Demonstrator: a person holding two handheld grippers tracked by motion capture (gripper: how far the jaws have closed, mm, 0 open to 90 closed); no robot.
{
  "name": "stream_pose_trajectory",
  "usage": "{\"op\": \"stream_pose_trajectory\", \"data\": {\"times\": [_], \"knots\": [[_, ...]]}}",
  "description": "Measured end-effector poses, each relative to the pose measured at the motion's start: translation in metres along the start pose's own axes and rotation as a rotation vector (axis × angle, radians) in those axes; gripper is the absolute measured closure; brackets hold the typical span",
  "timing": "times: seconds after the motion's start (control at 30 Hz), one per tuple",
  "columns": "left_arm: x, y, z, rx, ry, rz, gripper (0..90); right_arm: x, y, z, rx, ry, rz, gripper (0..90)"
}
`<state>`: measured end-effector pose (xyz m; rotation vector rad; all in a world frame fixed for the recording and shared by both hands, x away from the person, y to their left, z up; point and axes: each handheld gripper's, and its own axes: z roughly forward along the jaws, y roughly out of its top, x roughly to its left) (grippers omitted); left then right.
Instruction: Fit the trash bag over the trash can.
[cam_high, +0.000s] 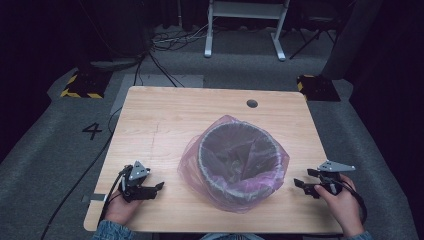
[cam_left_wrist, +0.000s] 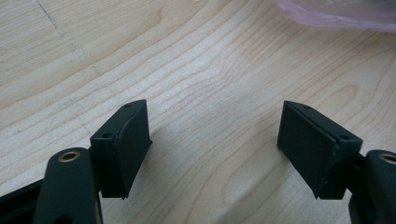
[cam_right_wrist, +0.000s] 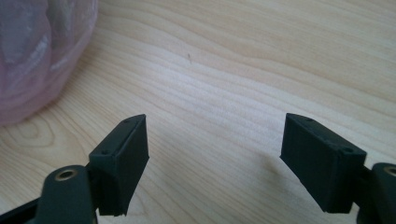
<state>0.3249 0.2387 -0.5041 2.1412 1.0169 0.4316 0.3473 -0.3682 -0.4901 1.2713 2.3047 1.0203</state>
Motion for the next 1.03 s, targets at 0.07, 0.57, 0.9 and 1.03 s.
{"op": "stream_pose_trajectory", "data": {"times": [0.07,0.57,0.9,1.03], "knots": [[0.0,0.0,0.0,-0.001,-0.001,-0.005,25.4,0.0,-0.004,0.003,0.011,-0.003,-0.011,22.8],[0.0,0.0,0.001,0.0,0.003,-0.007,25.4,0.0,-0.012,0.007,-0.026,-0.076,-0.02,14.4],[0.001,0.002,0.002,-0.002,0.007,-0.006,25.2,0.0,-0.011,0.009,-0.023,-0.079,-0.016,13.1],[0.001,0.002,0.002,-0.002,0.005,-0.008,25.1,-0.001,-0.011,0.009,-0.022,-0.074,-0.02,12.4]]}}
